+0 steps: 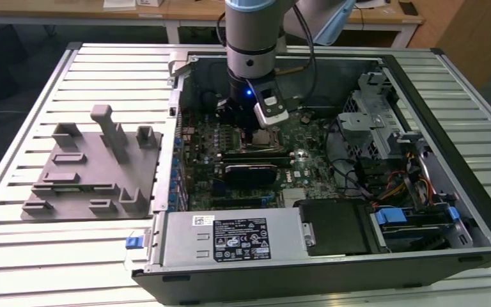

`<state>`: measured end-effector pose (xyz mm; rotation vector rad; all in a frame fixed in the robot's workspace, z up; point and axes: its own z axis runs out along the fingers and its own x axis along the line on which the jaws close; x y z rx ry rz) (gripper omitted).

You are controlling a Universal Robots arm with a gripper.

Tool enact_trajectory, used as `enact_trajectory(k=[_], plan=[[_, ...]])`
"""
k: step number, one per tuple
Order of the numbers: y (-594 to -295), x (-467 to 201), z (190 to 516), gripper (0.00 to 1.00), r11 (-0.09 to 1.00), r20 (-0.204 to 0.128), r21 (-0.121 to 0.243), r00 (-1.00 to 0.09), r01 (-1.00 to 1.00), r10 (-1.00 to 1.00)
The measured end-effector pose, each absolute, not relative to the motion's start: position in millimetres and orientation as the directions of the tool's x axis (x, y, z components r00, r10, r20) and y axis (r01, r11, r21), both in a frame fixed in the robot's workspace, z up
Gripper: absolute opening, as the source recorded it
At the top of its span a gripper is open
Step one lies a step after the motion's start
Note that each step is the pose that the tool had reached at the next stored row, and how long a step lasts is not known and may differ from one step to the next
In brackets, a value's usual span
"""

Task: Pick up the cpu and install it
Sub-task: 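Close the cpu cover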

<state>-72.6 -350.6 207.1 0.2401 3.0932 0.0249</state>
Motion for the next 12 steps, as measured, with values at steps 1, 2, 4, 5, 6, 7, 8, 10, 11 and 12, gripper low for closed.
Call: enact_trajectory(k=[1, 2, 4, 5, 6, 7, 8, 10, 11, 12], plan=[[-350.5, -74.0, 206.6, 0.11, 0.988, -0.039, 0.021, -0.987, 0.153, 0.154], [-350.5, -74.9, 205.9, 0.11, 0.988, -0.040, 0.025, -0.988, 0.151, 0.152], [-350.5, -75.6, 204.5, 0.11, 0.989, -0.041, 0.032, -0.989, 0.144, 0.145], [-350.4, -75.7, 203.9, 0.11, 0.990, -0.041, 0.035, -0.990, 0.136, 0.138], [-350.4, -75.7, 203.5, 0.11, 0.991, -0.041, 0.037, -0.991, 0.128, 0.129], [-350.5, -75.7, 203.2, 0.11, 0.992, -0.041, 0.039, -0.992, 0.120, 0.121], [-350.5, -76.2, 203.1, 0.11, 0.993, -0.041, 0.040, -0.992, 0.115, 0.117], [-350.5, -78.8, 202.9, 0.11, 0.993, -0.043, 0.040, -0.993, 0.111, 0.113], [-350.5, -80.3, 202.7, 0.11, 0.993, -0.044, 0.041, -0.993, 0.110, 0.112], [-350.5, -81.8, 202.5, 0.11, 0.993, -0.044, 0.041, -0.993, 0.109, 0.110]])
